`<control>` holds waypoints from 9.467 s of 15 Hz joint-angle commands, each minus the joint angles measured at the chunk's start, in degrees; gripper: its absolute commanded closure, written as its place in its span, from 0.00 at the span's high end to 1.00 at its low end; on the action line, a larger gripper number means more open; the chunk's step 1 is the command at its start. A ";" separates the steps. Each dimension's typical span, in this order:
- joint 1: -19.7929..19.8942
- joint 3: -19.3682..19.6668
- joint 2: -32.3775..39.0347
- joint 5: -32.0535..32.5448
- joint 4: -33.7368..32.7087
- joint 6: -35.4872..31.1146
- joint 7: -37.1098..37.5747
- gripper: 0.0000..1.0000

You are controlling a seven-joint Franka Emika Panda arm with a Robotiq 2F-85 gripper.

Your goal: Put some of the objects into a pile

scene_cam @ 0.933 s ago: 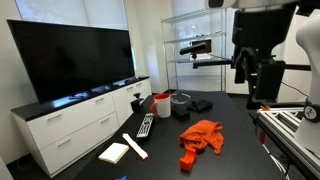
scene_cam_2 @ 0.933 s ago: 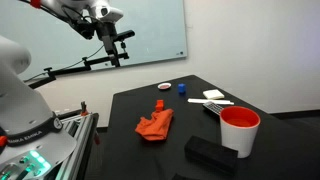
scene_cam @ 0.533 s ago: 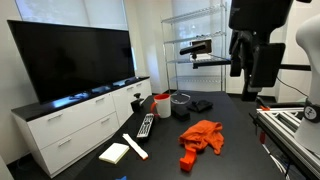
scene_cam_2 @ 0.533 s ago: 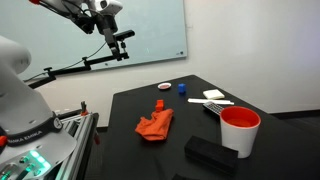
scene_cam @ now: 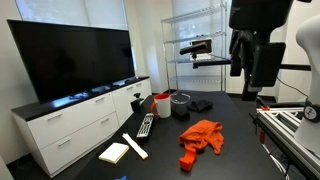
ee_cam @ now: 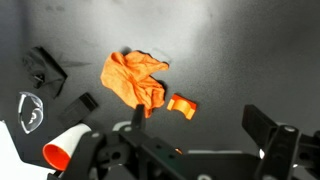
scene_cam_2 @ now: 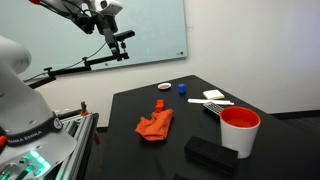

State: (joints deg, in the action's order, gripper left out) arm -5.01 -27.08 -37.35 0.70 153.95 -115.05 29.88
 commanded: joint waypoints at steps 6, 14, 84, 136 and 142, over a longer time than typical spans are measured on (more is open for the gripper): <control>-0.15 1.63 0.95 1.35 -0.76 -0.12 2.80 1.00; 10.06 13.65 6.37 1.26 -7.41 1.54 5.17 1.00; 14.92 41.13 54.93 0.41 -21.17 -33.23 -1.10 1.00; 2.52 42.12 46.13 9.95 -7.67 -42.25 -2.61 0.28; 2.61 35.59 46.05 5.27 -13.83 -40.40 -3.28 0.28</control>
State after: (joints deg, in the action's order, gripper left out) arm -3.41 10.29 8.48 8.44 143.06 -156.89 27.17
